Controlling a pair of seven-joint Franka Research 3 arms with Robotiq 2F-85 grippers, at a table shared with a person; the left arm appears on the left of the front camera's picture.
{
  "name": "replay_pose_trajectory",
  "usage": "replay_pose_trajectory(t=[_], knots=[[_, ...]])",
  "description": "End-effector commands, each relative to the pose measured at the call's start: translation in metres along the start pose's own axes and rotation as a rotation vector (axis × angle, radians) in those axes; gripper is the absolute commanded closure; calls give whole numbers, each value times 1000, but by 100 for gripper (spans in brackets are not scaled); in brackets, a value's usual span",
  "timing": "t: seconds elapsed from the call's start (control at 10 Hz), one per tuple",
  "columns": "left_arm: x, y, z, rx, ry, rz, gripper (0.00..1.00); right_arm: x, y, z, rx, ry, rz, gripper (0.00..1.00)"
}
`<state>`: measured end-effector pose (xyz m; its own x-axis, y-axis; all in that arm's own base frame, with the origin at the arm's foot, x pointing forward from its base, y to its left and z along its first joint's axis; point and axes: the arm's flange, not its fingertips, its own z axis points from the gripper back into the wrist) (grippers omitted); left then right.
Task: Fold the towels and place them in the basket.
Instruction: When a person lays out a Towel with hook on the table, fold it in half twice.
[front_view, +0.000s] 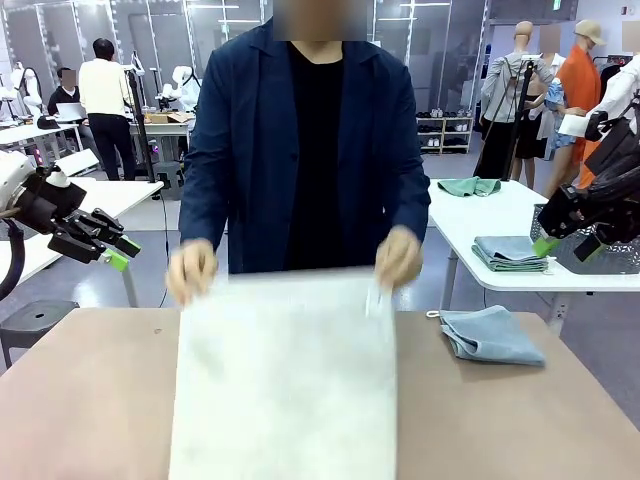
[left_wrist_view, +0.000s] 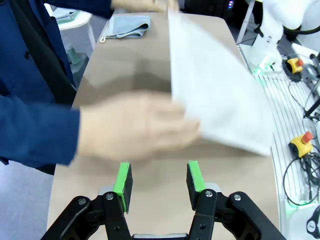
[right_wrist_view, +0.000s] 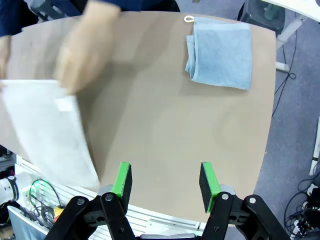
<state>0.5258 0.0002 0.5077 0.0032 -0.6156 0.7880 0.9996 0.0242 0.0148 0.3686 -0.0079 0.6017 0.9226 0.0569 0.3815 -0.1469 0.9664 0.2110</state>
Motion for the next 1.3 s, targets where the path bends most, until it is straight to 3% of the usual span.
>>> replay_pose_trajectory(t=[0.0,1.2], knots=[[1,-2,0,-2,13,-2,43,0,0,4,-8,5,-23,31],[1,-2,0,-2,13,-2,43,0,0,4,-8,5,-23,31]])
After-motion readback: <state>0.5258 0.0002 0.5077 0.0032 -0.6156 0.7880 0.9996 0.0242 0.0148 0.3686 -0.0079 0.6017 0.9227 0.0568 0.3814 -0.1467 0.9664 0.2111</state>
